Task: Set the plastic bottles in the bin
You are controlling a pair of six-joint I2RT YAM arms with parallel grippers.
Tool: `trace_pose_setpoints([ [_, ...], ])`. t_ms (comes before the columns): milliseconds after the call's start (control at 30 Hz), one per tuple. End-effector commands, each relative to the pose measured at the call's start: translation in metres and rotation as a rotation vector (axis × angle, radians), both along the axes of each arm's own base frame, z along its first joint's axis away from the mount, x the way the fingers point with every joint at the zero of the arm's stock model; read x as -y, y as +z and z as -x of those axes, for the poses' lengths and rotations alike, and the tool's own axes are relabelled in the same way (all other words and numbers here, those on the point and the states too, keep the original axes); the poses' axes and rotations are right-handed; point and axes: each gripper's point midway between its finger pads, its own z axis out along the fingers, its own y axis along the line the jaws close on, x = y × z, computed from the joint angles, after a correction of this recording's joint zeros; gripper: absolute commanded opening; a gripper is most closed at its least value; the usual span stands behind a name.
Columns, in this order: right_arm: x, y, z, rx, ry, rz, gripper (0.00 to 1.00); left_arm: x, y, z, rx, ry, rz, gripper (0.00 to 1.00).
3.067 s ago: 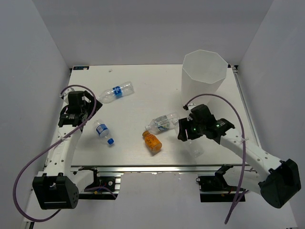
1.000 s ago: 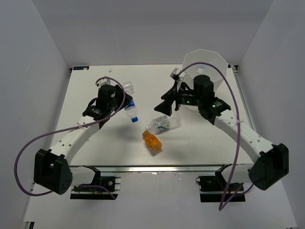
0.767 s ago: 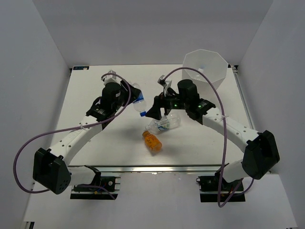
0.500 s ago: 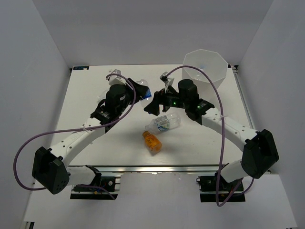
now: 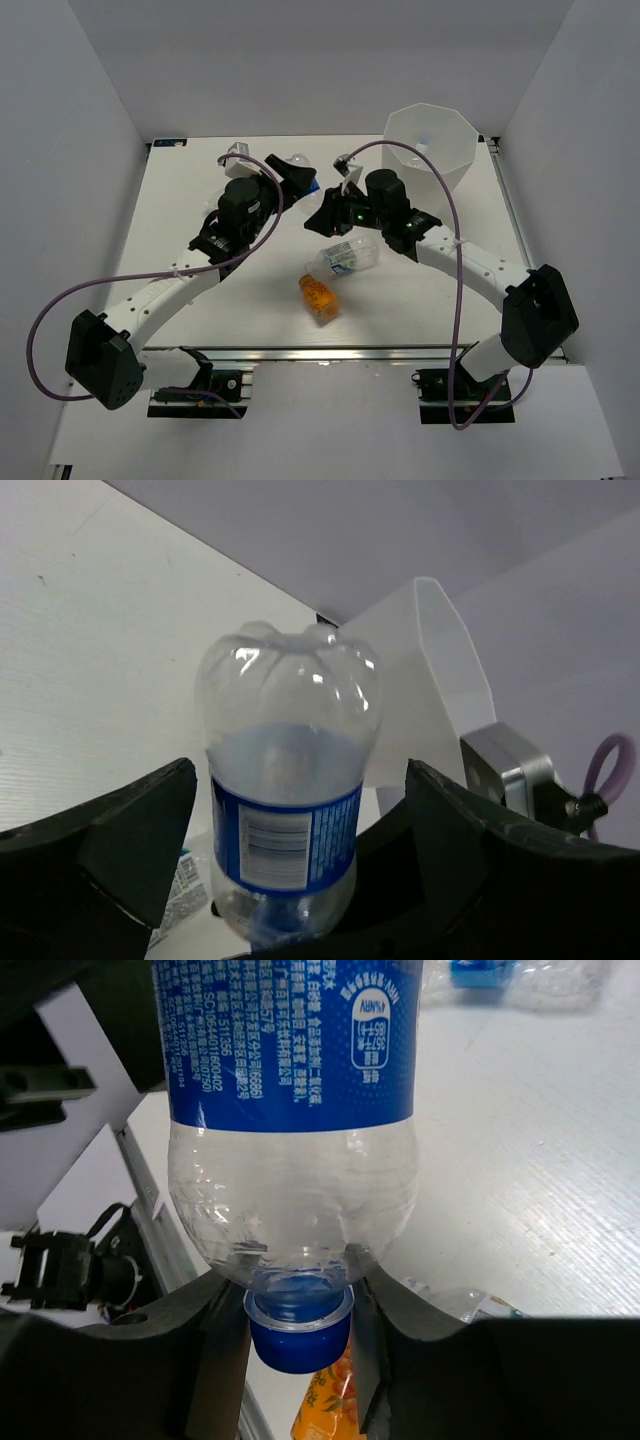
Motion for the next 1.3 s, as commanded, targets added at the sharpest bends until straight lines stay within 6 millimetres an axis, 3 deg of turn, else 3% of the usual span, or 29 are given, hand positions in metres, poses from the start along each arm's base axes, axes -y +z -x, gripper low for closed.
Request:
trace_pose_setpoints([
  [0, 0.009, 0.034, -0.019, 0.103, -0.105, -0.037, 0.0, 0.007, 0.031, 0.016, 0.068, -0.07, 0.025, 0.98],
  [100, 0.024, 0.046, -0.036, 0.116, -0.16, -0.028, 0.0, 0.0, 0.034, 0.011, 0.044, -0.031, -0.035, 0.98],
  [133, 0.037, 0.051, -0.049, 0.118, -0.203, -0.027, 0.0, -0.003, 0.034, 0.009, 0.033, -0.012, -0.056, 0.98],
  [200, 0.054, 0.07, -0.067, 0.124, -0.264, -0.023, 0.0, -0.019, 0.039, 0.004, 0.012, 0.065, -0.115, 0.98],
  [233, 0.074, 0.079, -0.085, 0.131, -0.315, -0.027, 0.0, -0.026, 0.034, 0.005, -0.016, 0.094, -0.151, 0.98],
  [333, 0.111, 0.107, -0.101, 0.166, -0.366, -0.037, 0.01, -0.059, 0.04, 0.002, -0.021, 0.245, -0.211, 0.98],
  [433, 0.14, 0.129, -0.106, 0.211, -0.461, -0.043, 0.03, -0.085, 0.024, 0.002, -0.073, 0.351, -0.275, 0.98],
  [533, 0.171, 0.13, -0.119, 0.152, -0.562, -0.061, 0.04, -0.099, -0.003, -0.002, -0.147, 0.389, -0.32, 0.98],
  [600, 0.194, 0.129, -0.129, 0.106, -0.619, -0.07, 0.14, -0.106, -0.016, -0.006, -0.195, 0.384, -0.336, 0.98],
  [633, 0.199, 0.13, -0.13, 0.084, -0.616, -0.07, 0.34, -0.108, -0.021, -0.008, -0.213, 0.381, -0.347, 0.98],
  [733, 0.206, 0.134, -0.128, 0.087, -0.587, -0.08, 0.59, -0.116, -0.026, -0.011, -0.238, 0.389, -0.362, 0.98],
  [867, 0.205, 0.151, -0.117, 0.175, -0.547, -0.101, 0.75, -0.124, -0.029, -0.011, -0.244, 0.407, -0.362, 0.98],
  [1100, 0.194, 0.18, -0.082, 0.325, -0.393, -0.094, 0.82, -0.141, -0.035, -0.007, -0.267, 0.456, -0.393, 0.98],
  [1233, 0.187, 0.177, -0.063, 0.427, -0.278, -0.015, 0.89, -0.148, -0.035, -0.004, -0.267, 0.476, -0.414, 0.98],
  [1267, 0.175, 0.174, -0.054, 0.461, -0.212, 0.012, 0.89, -0.149, -0.037, -0.003, -0.271, 0.478, -0.419, 0.98],
])
